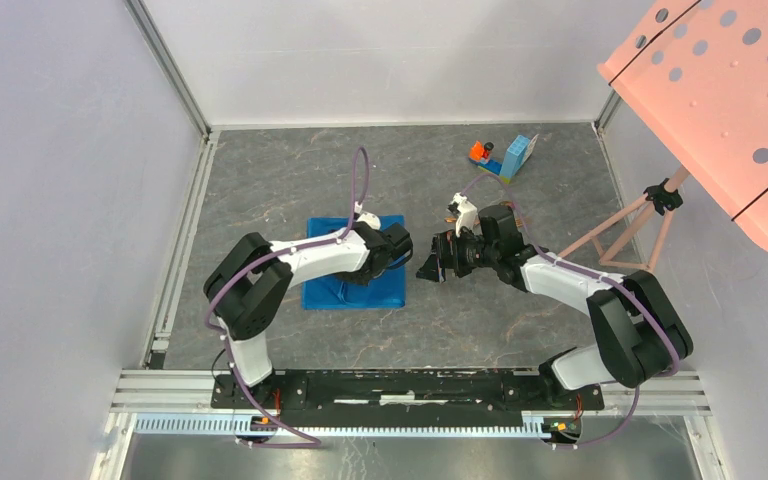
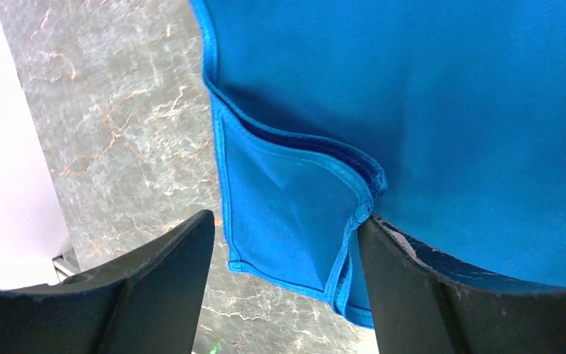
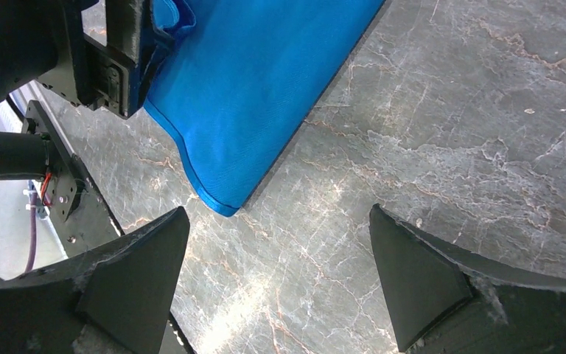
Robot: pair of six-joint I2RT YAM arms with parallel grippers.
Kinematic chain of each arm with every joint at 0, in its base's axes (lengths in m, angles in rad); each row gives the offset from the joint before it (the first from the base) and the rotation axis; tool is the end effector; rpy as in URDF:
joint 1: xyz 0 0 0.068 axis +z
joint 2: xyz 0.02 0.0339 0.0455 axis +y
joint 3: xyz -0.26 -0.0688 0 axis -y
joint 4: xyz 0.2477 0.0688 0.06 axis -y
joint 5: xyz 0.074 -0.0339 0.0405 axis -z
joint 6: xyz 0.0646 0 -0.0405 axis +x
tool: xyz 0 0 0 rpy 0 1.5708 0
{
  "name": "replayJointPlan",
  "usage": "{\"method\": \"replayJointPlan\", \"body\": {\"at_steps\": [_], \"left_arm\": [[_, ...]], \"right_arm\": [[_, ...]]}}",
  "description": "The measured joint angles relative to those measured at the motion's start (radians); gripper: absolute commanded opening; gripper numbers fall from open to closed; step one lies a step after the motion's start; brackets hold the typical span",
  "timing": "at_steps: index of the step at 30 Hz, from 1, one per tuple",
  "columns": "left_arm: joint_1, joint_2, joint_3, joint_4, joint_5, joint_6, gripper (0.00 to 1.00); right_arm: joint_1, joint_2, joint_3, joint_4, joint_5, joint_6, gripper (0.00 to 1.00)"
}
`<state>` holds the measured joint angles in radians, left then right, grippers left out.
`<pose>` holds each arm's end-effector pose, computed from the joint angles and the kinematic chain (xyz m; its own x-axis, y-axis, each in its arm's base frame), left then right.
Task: Fold the napkin into a case and place the utensils inside
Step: Smooth out the square-folded napkin at the center of the board.
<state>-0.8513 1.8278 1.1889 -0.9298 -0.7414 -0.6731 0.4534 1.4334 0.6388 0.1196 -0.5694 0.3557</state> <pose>0.2443 -0.2127 0.1438 -0.8605 0.2844 -0.4226 0.0222 0.8497 0.5267 0.2553 0.1631 0.1561 -0.7868 -0.0571 -0.6145 -0.5049 0.6322 0.5877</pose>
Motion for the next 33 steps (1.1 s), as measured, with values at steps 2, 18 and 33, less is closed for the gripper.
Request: {"method": "replayJointPlan", "body": {"at_steps": [2, 18, 33], "left_arm": [[0.000, -0.019, -0.023, -0.006, -0.023, -0.034, 0.79], [0.001, -0.483, -0.315, -0.229, -0.051, -0.623, 1.00], [0.371, -0.750, -0.473, 0.303, 0.541, -0.263, 0.55]], "right_arm": [[0.000, 0.000, -0.001, 0.002, -0.003, 0.006, 0.98], [0.188, 0.049, 0.058, -0.039, 0.114, 0.041, 0.91], [0.282, 0.200, 0.100, 0.113, 0.098, 0.172, 0.40]]}}
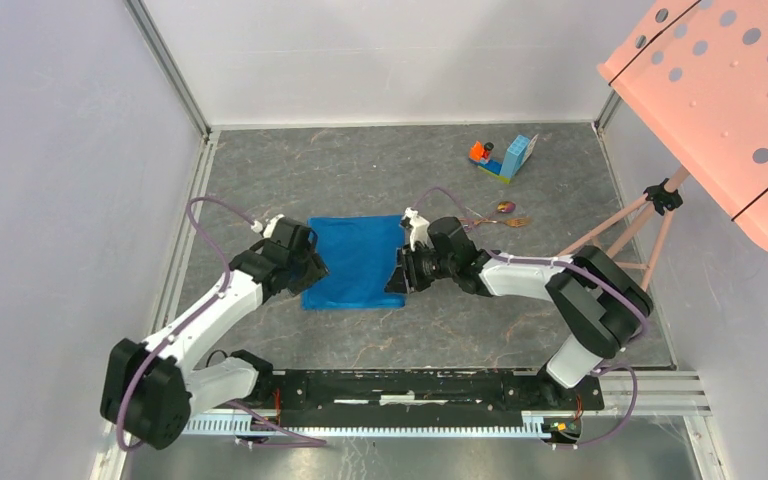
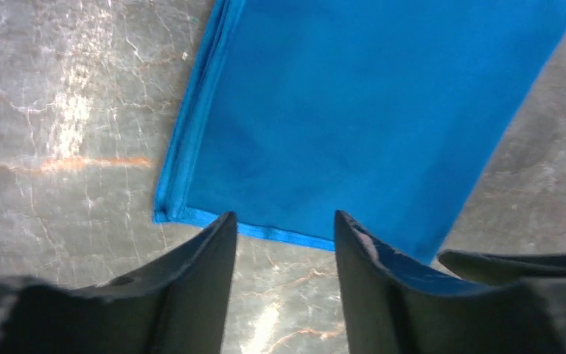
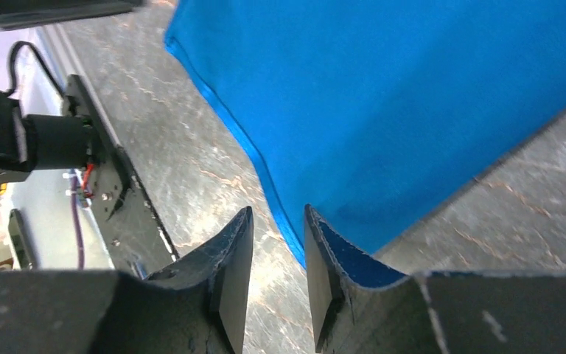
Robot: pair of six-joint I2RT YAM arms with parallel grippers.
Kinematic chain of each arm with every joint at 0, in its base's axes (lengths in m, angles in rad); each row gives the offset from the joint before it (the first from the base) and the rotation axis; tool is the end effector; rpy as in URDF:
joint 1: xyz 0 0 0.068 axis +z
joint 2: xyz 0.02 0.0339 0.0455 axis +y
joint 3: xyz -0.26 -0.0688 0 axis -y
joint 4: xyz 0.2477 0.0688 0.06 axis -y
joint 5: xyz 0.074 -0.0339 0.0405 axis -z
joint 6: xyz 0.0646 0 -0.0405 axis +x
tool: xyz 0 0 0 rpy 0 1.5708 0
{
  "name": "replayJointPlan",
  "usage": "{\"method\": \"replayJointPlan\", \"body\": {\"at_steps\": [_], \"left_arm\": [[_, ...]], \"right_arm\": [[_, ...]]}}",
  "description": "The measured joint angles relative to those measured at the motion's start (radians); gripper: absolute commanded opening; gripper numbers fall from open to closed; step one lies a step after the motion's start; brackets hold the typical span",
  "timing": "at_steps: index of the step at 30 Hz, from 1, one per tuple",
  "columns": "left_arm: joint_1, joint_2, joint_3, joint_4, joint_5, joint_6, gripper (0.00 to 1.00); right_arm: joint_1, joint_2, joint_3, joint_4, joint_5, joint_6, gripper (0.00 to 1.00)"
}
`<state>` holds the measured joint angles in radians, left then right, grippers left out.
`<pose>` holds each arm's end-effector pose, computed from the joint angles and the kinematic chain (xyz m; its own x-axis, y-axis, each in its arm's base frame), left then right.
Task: Fold the napkin into a case and place the utensils inside
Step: Smooth out the square-folded napkin at the center of the board.
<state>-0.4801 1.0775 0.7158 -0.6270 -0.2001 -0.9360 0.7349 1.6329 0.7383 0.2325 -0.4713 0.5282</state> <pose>0.2057 -0.0927 0.1963 -0.7258 -0.5118 -0.4597 -0.3856 0.8561 -0.3442 0.2338 0.2509 0.1365 -0.8289 -0.1439 -0.5405 -0.5156 0.5713 0.6386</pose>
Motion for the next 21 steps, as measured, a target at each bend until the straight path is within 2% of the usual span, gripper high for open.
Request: {"method": "replayJointPlan", "body": {"at_steps": [3, 8, 11, 21], "left_arm": [[0.085, 0.070, -0.043, 0.076, 0.100, 0.040, 0.52], [0.111, 0.130, -0.103, 0.159, 0.185, 0.057, 0.54], [0.127, 0.154, -0.127, 0.188, 0.200, 0.058, 0.48], [0.160, 0.220, -0.127, 0.223, 0.192, 0.048, 0.43]], "right_arm": [[0.000, 0.018, 0.000, 0.074, -0.061, 0.020, 0.53], [0.000, 0.074, 0.000, 0.169, -0.151, 0.047, 0.66], [-0.001, 0.108, -0.001, 0.199, -0.185, 0.051, 0.71], [-0.032, 0.129, -0.105, 0.294, -0.247, 0.040, 0.74]]}}
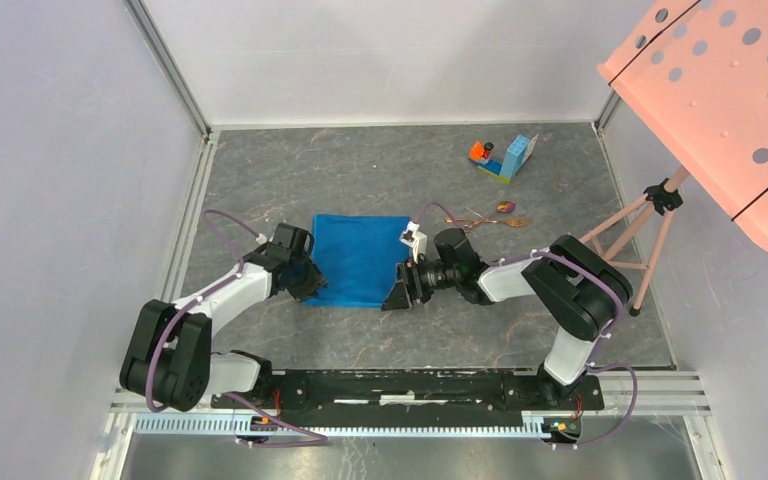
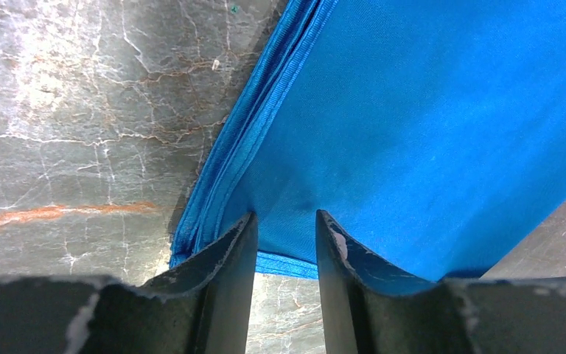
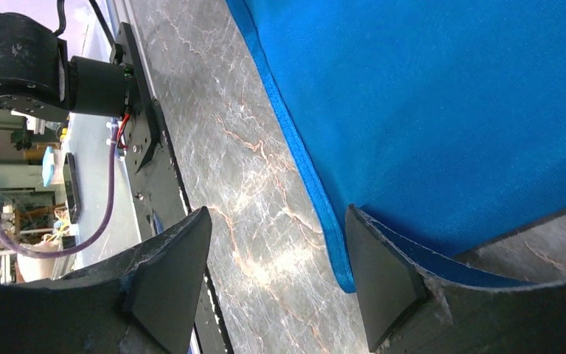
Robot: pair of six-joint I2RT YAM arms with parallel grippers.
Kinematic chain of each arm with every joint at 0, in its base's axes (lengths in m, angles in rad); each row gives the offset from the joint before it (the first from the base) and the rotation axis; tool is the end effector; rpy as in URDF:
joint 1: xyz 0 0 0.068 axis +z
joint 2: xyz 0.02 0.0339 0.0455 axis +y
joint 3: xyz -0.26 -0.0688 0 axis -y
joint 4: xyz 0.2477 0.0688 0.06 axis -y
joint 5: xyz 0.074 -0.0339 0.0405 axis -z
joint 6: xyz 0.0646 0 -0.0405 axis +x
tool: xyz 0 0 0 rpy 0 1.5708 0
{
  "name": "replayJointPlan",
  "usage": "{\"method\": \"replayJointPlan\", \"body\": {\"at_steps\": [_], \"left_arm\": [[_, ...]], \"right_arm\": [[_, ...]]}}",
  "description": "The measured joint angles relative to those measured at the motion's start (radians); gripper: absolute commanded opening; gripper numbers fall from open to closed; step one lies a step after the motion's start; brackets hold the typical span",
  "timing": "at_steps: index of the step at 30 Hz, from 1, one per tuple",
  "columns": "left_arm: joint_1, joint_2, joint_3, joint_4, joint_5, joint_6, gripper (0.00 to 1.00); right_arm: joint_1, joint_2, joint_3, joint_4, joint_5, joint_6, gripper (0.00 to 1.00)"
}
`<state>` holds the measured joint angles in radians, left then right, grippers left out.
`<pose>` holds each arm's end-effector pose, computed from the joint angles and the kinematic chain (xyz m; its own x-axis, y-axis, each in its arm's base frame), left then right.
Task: Fold the napkin into a case and place the utensils inside
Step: Smooth out the square-folded napkin at the center of the board.
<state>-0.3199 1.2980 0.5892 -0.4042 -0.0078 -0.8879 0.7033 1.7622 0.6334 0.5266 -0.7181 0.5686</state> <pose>0.2264 -0.0745 0.1239 -0.7788 -0.5592 -0.2843 -0.4642 0.8185 -0.3384 0.2248 0.2463 0.1010 -0.8490 -0.1883 -0.4937 -0.5262 0.3858 0.7578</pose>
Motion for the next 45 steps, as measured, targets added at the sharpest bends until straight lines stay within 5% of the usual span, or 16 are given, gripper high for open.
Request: {"method": "replayJointPlan", "body": {"at_steps": [23, 25, 29, 34, 41, 45], "left_arm": [[0.000, -0.060, -0.040, 0.003, -0.045, -0.008, 0.45], [0.000, -0.066, -0.042, -0.002, -0.045, -0.008, 0.50], [0.000, -0.106, -0.045, -0.041, -0.024, 0.000, 0.77], [0.000, -0.143, 0.034, -0.100, 0.052, 0.045, 0.84], [0.063, 0.132, 0.394, 0.036, 0.179, 0.103, 0.82], [0.098, 0.329, 0.466, 0.148, 0.249, 0.105, 0.88]], "right_arm": [[-0.034, -0.107, -0.103, -0.032, -0.037, -0.078, 0.78], [-0.051, -0.153, -0.097, -0.122, -0.007, -0.122, 0.79], [-0.091, -0.175, -0.032, -0.218, 0.010, -0.154, 0.78], [-0.138, -0.072, 0.138, -0.187, -0.008, -0.109, 0.78], [-0.177, 0.178, 0.382, -0.044, -0.042, 0.040, 0.79], [-0.189, 0.257, 0.432, 0.014, -0.051, 0.114, 0.85]]}}
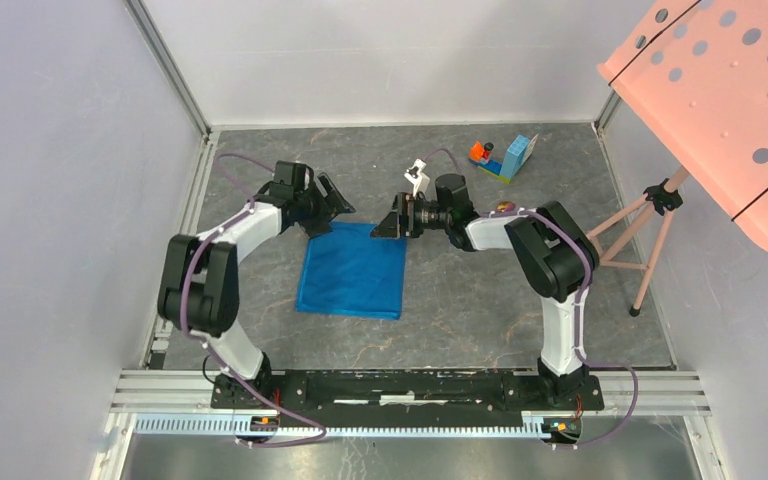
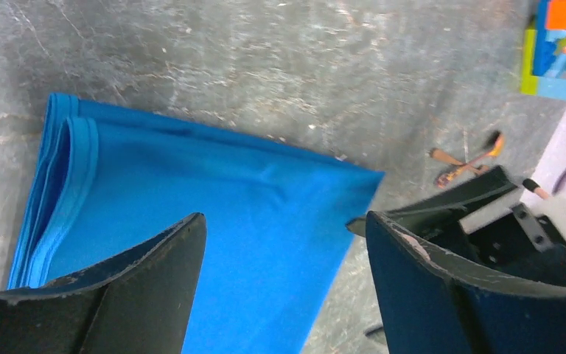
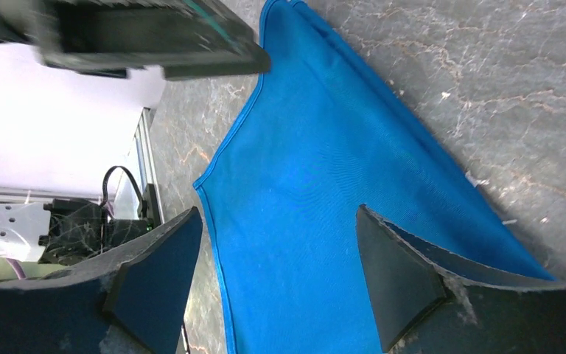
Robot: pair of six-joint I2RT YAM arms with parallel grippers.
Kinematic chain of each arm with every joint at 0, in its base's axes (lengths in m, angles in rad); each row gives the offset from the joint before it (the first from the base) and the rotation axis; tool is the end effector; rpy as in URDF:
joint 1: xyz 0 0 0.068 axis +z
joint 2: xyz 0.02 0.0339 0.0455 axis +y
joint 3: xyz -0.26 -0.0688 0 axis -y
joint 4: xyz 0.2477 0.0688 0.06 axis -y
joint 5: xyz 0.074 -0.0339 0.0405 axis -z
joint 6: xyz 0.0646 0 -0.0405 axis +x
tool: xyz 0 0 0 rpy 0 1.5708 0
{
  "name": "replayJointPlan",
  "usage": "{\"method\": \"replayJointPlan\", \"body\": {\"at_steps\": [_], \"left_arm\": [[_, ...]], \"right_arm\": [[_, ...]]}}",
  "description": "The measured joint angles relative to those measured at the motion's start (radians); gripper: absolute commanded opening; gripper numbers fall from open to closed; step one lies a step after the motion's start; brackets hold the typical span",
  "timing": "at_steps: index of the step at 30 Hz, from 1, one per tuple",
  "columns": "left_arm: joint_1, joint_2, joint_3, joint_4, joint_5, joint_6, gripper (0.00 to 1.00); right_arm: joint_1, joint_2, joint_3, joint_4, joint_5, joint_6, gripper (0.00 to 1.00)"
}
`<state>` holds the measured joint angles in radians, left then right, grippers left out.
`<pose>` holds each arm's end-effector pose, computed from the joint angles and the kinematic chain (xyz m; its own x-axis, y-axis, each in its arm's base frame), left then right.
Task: Fold the napkin into a case and place the utensils inside
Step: Smooth out the square-folded napkin at the center of the board.
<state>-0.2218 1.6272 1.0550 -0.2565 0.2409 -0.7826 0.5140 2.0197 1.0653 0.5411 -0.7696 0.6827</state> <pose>0.3554 -0.0959 0.1886 -0.7714 -0.5280 -0.3552 -0.2440 0.7609 -0.6012 0.3569 0.2531 0.1320 -0.8442 0.0437 -0.5342 -0.4839 0.3667 0.7946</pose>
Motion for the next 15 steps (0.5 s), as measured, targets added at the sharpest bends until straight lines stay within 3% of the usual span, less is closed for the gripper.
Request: {"method": "replayJointPlan", "body": {"at_steps": [6, 15], "left_arm": [[0.048, 0.156, 0.008, 0.050, 0.043, 0.001, 0.95], [0.092, 0.196, 0.030, 0.120, 0.044, 0.001, 1.00]], "right_arm": [[-0.015, 0.056, 0.036, 0.027, -0.006, 0.027, 0.92], [-0.055, 0.111, 0.046, 0.021, -0.008, -0.017, 0.96]]}}
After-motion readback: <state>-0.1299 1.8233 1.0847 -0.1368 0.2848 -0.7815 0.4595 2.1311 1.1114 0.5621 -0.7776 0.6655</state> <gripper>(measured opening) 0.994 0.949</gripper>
